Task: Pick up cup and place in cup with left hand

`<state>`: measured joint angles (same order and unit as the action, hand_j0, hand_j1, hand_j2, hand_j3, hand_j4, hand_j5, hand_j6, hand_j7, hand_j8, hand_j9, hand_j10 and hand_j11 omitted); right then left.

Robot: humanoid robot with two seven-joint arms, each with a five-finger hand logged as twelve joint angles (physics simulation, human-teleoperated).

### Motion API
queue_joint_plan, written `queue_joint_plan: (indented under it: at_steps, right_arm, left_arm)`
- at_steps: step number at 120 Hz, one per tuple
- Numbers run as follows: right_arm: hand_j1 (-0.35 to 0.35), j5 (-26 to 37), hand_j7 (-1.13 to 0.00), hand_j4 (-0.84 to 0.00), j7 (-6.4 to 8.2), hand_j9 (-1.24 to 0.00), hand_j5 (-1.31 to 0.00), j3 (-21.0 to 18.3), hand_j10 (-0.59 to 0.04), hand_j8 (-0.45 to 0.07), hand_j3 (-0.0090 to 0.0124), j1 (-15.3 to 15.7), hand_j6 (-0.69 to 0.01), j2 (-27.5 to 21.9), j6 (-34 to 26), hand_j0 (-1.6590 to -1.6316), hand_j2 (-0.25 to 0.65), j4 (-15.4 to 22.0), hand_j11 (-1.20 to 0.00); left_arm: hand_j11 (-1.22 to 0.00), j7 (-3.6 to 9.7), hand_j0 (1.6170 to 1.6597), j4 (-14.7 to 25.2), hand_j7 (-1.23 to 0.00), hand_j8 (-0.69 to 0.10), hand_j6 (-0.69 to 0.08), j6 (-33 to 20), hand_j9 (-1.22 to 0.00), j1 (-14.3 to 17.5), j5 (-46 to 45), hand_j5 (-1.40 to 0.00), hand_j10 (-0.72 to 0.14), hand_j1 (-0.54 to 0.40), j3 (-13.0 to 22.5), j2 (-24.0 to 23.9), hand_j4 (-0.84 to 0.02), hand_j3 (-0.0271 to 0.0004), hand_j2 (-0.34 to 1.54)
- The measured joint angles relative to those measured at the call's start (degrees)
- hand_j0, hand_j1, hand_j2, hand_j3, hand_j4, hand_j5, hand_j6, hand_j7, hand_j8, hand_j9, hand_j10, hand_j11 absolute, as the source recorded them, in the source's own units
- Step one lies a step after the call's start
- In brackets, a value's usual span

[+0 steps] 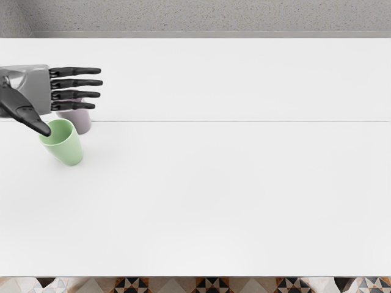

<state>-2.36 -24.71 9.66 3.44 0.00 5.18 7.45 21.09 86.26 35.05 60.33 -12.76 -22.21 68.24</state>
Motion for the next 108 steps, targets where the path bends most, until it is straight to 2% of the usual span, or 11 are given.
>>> queue_joint_plan:
  at_steps: [30, 41, 50, 63, 77, 81, 91, 101, 108]
  right_arm:
    - [-0.349, 0.01, 0.00, 0.000, -0.07, 0.00, 0.00, -0.08, 0.000, 0.000, 0.0000, -0.09, 0.000, 0.00, 0.03, -1.6581, 0.000, 0.09, 0.00]
    - [-0.349, 0.09, 0.00, 0.000, -0.08, 0.00, 0.00, -0.13, 0.000, 0.000, 0.0000, -0.18, 0.000, 0.00, 0.01, -1.6581, 0.000, 0.07, 0.00]
    - [-0.349, 0.13, 0.00, 0.000, -0.08, 0.00, 0.00, -0.15, 0.000, 0.000, 0.0000, -0.23, 0.000, 0.00, 0.01, -1.6581, 0.000, 0.05, 0.00]
    - [-0.349, 0.15, 0.00, 0.000, -0.08, 0.00, 0.00, -0.16, 0.000, 0.000, 0.0000, -0.26, 0.000, 0.00, 0.00, -1.6581, 0.000, 0.03, 0.00]
    - [-0.349, 0.16, 0.00, 0.000, -0.08, 0.00, 0.00, -0.17, 0.000, 0.000, 0.0000, -0.29, 0.000, 0.00, 0.00, -1.6581, 0.000, 0.03, 0.00]
    - [-0.349, 0.16, 0.00, 0.000, -0.08, 0.00, 0.00, -0.17, 0.000, 0.000, 0.0000, -0.29, 0.000, 0.00, 0.00, -1.6581, 0.000, 0.03, 0.00]
    - [-0.349, 0.16, 0.00, 0.000, -0.08, 0.00, 0.00, -0.15, 0.000, 0.000, 0.0000, -0.32, 0.000, 0.00, 0.00, -1.6581, 0.000, 0.03, 0.00]
    - [-0.349, 0.16, 0.00, 0.000, -0.08, 0.00, 0.00, -0.12, 0.000, 0.000, 0.0000, -0.33, 0.000, 0.00, 0.00, -1.6581, 0.000, 0.03, 0.00]
    - [-0.349, 0.16, 0.00, 0.000, -0.08, 0.00, 0.00, -0.13, 0.000, 0.000, 0.0000, -0.33, 0.000, 0.00, 0.00, -1.6581, 0.000, 0.03, 0.00]
  left_arm:
    - [-0.03, 0.00, 1.6581, 0.10, -0.03, -0.018, -0.017, 0.00, -0.03, 1.11, 0.07, -0.03, -0.018, 0.325, 0.01, -0.92, -0.017, 0.0000, 0.00]
    - [-0.03, 0.02, 1.6581, -0.01, -0.03, -0.017, -0.017, 0.00, -0.03, 4.12, 1.22, -0.02, -0.018, 0.326, -0.03, -1.00, -0.017, 0.0000, 0.00]
    - [-0.02, 0.03, 1.6581, -0.13, -0.02, -0.017, -0.017, 0.00, -0.02, 4.76, 3.45, -0.02, -0.018, 0.326, -0.22, -3.03, -0.017, 0.0000, 0.00]
    - [-0.02, 0.05, 1.6581, -0.34, -0.02, -0.017, -0.017, -0.01, -0.02, 6.28, 9.02, -0.02, -0.018, 0.327, -0.48, -4.65, -0.017, 0.0000, 0.00]
    - [-0.02, 0.14, 1.6581, -0.95, -0.02, -0.018, -0.018, -0.01, -0.02, 9.40, 15.74, -0.02, -0.018, 0.328, -0.64, -7.42, -0.018, 0.0000, 0.00]
    - [-0.02, 0.84, 1.6581, -1.18, -0.02, -0.018, -0.018, -0.01, -0.02, 10.34, 17.80, -0.02, -0.018, 0.328, -0.66, -7.88, -0.018, 0.0000, 0.00]
    - [-0.02, 4.20, 1.6581, -1.58, -0.02, -0.019, -0.019, -0.02, -0.02, 11.81, 21.53, -0.02, -0.019, 0.328, -0.71, -9.77, -0.018, 0.0000, 0.00]
    - [-0.02, 6.58, 1.6581, -2.40, -0.02, -0.019, -0.019, -0.05, -0.02, 12.32, 24.30, -0.02, -0.019, 0.328, -0.69, -12.50, -0.019, 0.0000, 0.00]
    - [-0.02, 9.35, 1.6581, -3.03, -0.02, -0.020, -0.020, -1.57, -0.02, 13.40, 25.78, -0.02, -0.020, 0.328, -0.68, -14.87, -0.020, 0.0000, 0.00]
